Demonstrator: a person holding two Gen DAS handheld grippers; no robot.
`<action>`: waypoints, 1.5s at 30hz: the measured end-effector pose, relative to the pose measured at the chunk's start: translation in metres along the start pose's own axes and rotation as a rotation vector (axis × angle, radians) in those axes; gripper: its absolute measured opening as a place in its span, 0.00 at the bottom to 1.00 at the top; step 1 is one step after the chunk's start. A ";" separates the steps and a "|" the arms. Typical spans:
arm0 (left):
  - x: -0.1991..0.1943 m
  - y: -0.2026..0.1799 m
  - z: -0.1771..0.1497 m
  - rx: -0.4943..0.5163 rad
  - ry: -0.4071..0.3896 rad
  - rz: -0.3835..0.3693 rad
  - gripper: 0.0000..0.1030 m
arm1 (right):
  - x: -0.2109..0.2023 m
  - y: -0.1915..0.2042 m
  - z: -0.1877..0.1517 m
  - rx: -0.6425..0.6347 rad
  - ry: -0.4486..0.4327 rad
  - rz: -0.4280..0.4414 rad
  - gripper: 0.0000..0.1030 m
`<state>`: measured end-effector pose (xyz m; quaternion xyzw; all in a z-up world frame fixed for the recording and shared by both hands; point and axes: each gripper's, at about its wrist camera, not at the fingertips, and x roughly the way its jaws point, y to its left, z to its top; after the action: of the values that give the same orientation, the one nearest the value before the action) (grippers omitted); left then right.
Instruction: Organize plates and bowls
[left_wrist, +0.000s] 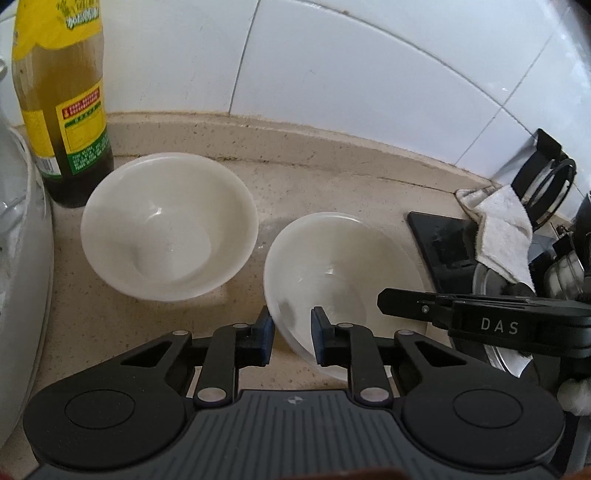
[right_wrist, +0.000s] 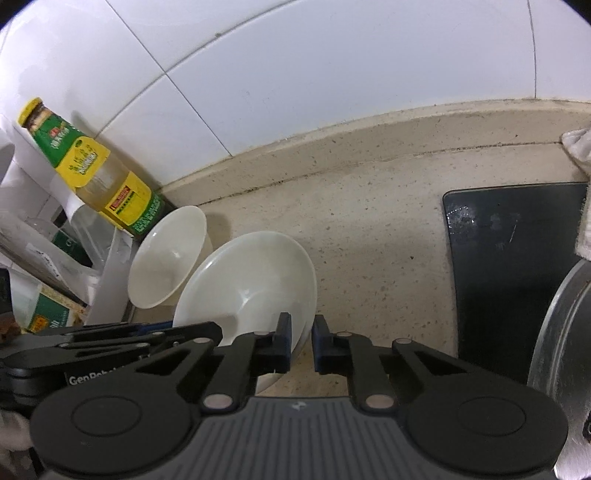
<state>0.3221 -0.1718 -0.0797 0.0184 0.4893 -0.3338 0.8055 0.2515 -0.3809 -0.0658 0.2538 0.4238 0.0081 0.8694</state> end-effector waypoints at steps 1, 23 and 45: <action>-0.003 -0.001 0.000 0.004 -0.005 -0.002 0.27 | -0.003 0.001 0.000 -0.003 -0.005 0.002 0.13; -0.083 -0.037 -0.060 0.124 -0.068 -0.012 0.31 | -0.084 0.035 -0.051 -0.085 -0.033 0.023 0.14; -0.084 -0.033 -0.103 0.130 -0.021 0.017 0.34 | -0.078 0.049 -0.091 -0.156 0.035 -0.057 0.19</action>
<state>0.1988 -0.1172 -0.0562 0.0712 0.4582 -0.3581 0.8104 0.1438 -0.3162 -0.0334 0.1731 0.4441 0.0208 0.8788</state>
